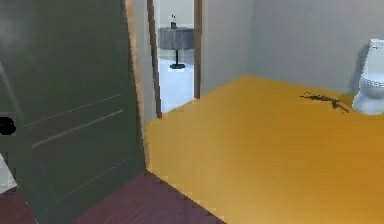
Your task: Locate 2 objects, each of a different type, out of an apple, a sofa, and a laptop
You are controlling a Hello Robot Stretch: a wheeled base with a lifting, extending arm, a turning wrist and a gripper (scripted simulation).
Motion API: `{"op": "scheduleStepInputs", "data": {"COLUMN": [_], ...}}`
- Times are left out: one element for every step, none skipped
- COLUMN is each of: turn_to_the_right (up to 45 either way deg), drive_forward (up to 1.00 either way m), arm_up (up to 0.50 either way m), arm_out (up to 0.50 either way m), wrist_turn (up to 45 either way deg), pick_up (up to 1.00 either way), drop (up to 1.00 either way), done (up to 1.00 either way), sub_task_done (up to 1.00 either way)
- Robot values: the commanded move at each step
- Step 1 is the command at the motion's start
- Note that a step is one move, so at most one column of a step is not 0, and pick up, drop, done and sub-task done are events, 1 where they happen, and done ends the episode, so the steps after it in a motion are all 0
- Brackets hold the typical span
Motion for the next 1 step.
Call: {"op": "scheduleStepInputs", "data": {"turn_to_the_right": [6.0], "drive_forward": [0.0], "arm_up": [0.0], "arm_out": [0.0], "wrist_turn": [0.0], "pick_up": [0.0], "drop": [0.0], "done": [0.0], "sub_task_done": [0.0]}}
